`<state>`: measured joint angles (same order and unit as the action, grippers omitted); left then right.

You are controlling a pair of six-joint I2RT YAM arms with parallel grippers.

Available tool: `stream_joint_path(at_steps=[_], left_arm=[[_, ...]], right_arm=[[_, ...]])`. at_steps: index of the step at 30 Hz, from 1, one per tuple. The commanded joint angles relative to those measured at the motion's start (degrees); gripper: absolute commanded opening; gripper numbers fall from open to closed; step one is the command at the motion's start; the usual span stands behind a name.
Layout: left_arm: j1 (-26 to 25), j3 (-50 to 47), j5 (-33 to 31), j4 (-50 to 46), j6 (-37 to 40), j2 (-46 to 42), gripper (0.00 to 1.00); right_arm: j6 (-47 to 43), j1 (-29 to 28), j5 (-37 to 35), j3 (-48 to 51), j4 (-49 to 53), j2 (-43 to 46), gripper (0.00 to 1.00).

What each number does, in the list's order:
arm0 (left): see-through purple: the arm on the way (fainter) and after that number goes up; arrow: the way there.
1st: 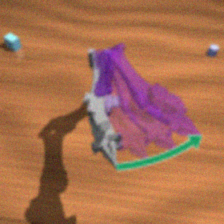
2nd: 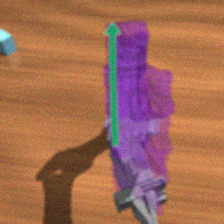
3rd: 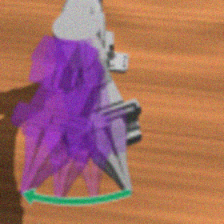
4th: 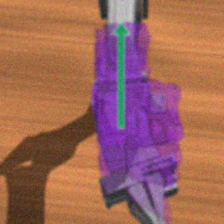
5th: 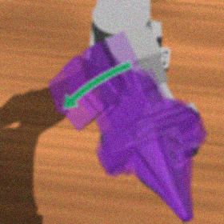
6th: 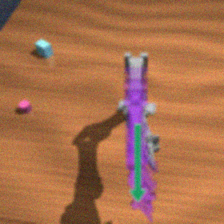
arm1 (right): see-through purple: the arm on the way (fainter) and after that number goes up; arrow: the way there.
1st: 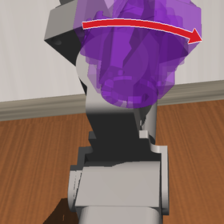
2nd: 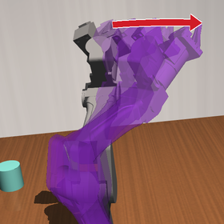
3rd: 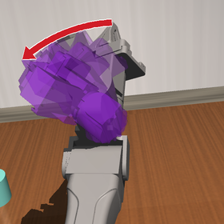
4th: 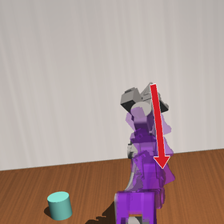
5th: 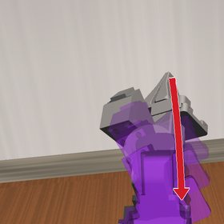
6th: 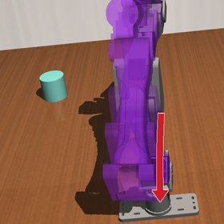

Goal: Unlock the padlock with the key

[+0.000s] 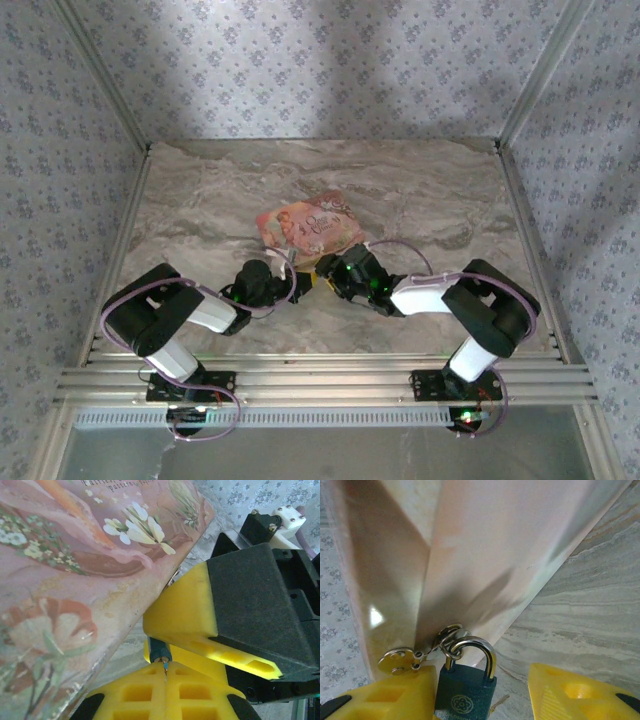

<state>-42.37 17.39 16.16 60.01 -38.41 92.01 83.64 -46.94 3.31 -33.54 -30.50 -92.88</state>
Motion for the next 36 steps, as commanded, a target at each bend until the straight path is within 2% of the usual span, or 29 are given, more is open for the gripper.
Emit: stream_joint_path(at_steps=[1, 6, 16, 18, 23, 26, 32, 36], left_arm=[[0.27, -0.05, 2.25, 2.34, 1.41, -0.16, 0.00], [0.27, 0.01, 2.71, 2.48, 1.72, 0.32, 0.00], [0.36, -0.29, 3.17, 1.48, 1.86, -1.06, 0.00], [0.37, -0.47, 2.93, 0.47, 1.73, -2.26, 0.01], [0.44, -0.57, 0.65, -6.53, 0.37, -8.21, 0.34], [1.59, -0.80, -1.70, -14.20, -3.43, -14.59, 0.44], [4.95, -0.40, -2.35, -35.31, -11.37, -28.23, 0.46], [6.66, -2.55, 0.81, -35.76, -19.99, -31.10, 0.43]], right_arm=[[0.89, 0.61, 0.86, -1.94, -0.96, -1.51, 0.49], [0.92, 0.82, 1.37, -2.57, -1.03, -2.03, 0.38], [0.90, 0.97, 2.23, -3.37, -1.17, -3.30, 0.01], [1.01, 0.88, 2.25, -3.44, -1.56, -3.44, 0.00], [1.86, 0.85, 1.58, -3.73, -2.39, -3.25, 0.00], [2.49, 0.62, 0.50, -3.66, -2.75, -2.59, 0.00], [2.88, 0.24, -2.28, -3.30, -2.84, -1.53, 0.00], [3.45, -0.07, -3.29, -2.73, -4.33, -2.11, 0.00]])
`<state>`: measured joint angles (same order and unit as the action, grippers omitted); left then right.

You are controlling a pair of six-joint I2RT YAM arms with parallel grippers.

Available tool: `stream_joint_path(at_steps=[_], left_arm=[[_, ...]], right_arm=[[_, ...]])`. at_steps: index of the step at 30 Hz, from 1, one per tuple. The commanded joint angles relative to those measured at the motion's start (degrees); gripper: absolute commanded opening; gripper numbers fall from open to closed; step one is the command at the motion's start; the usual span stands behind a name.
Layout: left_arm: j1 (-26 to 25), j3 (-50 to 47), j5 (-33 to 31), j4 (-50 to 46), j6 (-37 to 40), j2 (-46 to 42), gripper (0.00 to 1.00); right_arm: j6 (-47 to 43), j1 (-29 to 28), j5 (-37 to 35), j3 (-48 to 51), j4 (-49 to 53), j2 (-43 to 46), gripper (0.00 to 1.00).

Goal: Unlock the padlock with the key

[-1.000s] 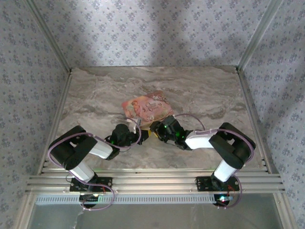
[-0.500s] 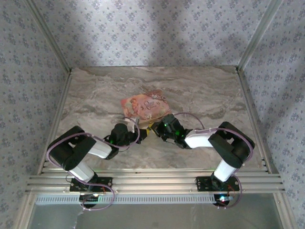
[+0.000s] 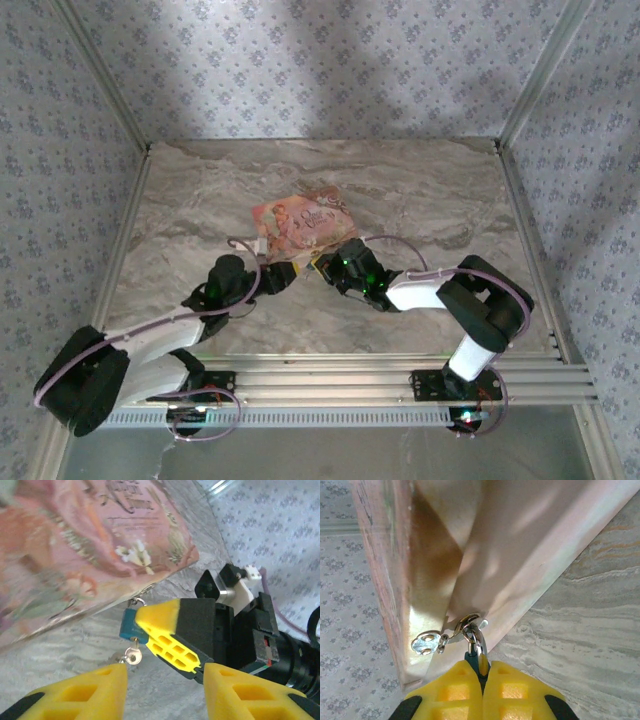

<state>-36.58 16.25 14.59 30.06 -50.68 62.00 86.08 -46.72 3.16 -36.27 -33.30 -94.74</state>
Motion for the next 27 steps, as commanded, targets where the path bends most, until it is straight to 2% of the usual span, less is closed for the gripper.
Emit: stream_joint_path(at_steps=[1, 7, 10, 17, 27], left_arm=[[0.81, -1.73, 3.21, -5.03, -9.73, -0.88, 0.42], [0.34, -1.73, 5.89, 3.98, -19.43, 5.17, 0.35], [-1.06, -1.57, 5.12, 8.96, -23.22, 9.28, 0.35], [-2.62, -1.66, 1.07, 16.20, -27.78, 15.15, 0.32], [-2.53, -1.70, -3.11, 20.33, -29.79, 17.33, 0.31]], right_arm=[[1.13, -0.39, -3.16, 0.14, -2.23, -0.55, 0.00], [2.71, -1.09, -3.44, 1.15, -6.26, -2.92, 0.00], [4.10, -1.28, -3.51, 2.02, -9.37, -4.38, 0.00], [6.26, -1.91, -3.86, 3.31, -13.22, -6.27, 0.00], [6.54, -2.40, -4.27, 3.58, -13.55, -6.26, 0.00]])
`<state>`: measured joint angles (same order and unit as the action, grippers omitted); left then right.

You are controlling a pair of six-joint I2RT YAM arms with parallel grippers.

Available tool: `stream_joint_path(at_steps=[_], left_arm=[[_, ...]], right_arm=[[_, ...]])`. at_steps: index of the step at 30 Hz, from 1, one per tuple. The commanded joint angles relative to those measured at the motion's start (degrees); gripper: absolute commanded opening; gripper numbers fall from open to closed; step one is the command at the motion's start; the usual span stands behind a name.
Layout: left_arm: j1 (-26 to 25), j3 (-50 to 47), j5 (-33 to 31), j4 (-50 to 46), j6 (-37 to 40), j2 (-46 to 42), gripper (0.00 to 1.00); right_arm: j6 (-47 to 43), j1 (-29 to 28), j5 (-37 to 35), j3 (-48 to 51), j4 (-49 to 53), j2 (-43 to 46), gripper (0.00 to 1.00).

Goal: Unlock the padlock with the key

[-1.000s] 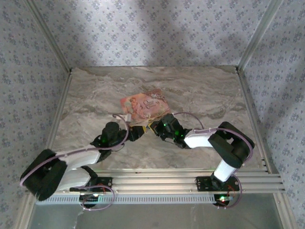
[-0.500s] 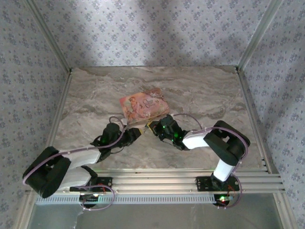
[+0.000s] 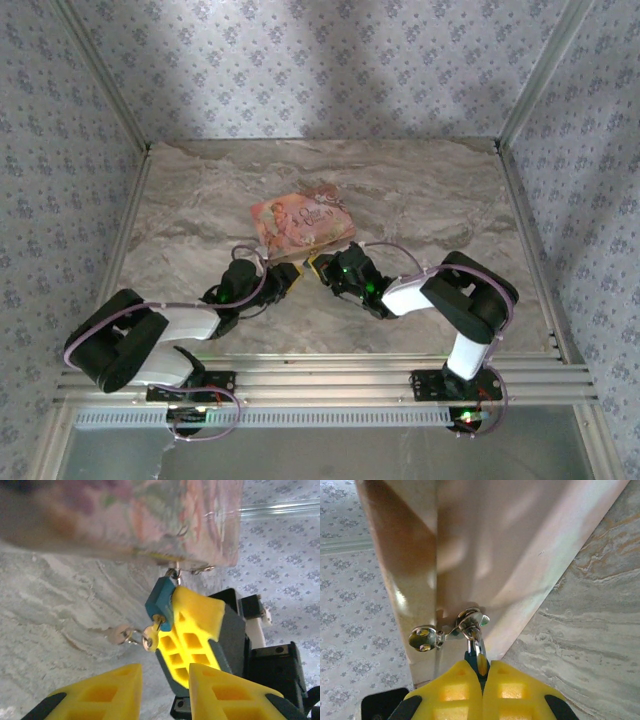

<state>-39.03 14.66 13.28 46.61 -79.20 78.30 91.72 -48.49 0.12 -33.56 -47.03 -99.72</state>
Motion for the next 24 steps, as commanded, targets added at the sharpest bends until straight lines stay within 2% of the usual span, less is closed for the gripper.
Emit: stream_joint_path(at_steps=[1, 16, 21, 24], left_arm=[[-0.08, 0.10, -1.78, 3.99, -1.39, 1.49, 0.31], [-0.08, 0.97, -0.70, 11.90, -4.85, 8.56, 0.27], [-0.08, 1.23, -0.02, 17.07, -6.73, 12.09, 0.19], [-0.09, 1.52, 0.53, 19.91, -7.43, 14.16, 0.09]], right_arm=[[0.91, -0.56, -1.19, 0.87, 0.11, -1.33, 0.00], [1.53, -0.73, -0.94, 0.97, -0.78, -1.76, 0.00], [1.62, -0.73, -0.82, 0.88, -0.87, -1.66, 0.00], [1.65, -0.84, -0.74, 0.95, -0.88, -1.63, 0.00]])
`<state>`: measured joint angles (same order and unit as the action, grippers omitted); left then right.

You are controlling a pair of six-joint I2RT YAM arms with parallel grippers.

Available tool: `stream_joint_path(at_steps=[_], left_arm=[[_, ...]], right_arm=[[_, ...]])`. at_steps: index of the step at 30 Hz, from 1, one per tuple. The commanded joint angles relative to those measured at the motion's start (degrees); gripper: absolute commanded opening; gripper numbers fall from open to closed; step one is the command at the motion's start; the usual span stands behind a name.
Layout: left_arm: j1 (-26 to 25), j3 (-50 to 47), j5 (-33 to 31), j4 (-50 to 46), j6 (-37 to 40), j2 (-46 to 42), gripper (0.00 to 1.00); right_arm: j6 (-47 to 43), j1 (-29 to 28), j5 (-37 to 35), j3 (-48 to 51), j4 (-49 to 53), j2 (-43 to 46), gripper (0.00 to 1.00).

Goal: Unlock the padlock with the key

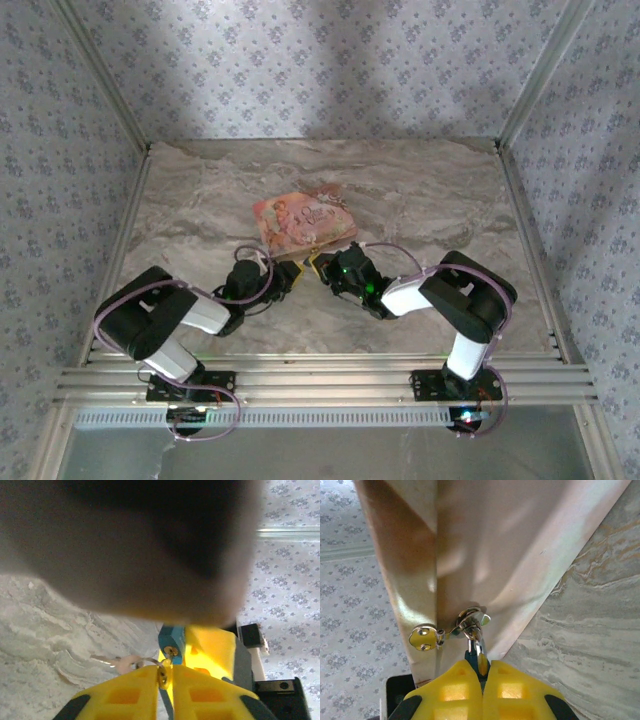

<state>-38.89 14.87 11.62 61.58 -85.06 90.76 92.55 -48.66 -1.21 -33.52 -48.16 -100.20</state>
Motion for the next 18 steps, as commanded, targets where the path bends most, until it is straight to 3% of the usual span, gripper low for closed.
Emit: stream_joint_path(at_steps=[1, 3, 18], left_arm=[[-0.21, 1.33, 2.35, 5.73, -1.79, 2.27, 0.06], [-0.20, 1.33, 2.61, 6.47, -1.98, 2.83, 0.00], [0.40, 4.82, 6.32, 5.51, 1.19, 4.34, 0.00]], right_arm=[[0.79, -0.69, 0.60, 0.91, 0.34, -1.13, 0.00], [0.84, -0.67, 0.60, 0.82, 0.35, -1.24, 0.00], [-4.72, -2.31, 5.47, -1.92, 5.52, -0.62, 0.00]])
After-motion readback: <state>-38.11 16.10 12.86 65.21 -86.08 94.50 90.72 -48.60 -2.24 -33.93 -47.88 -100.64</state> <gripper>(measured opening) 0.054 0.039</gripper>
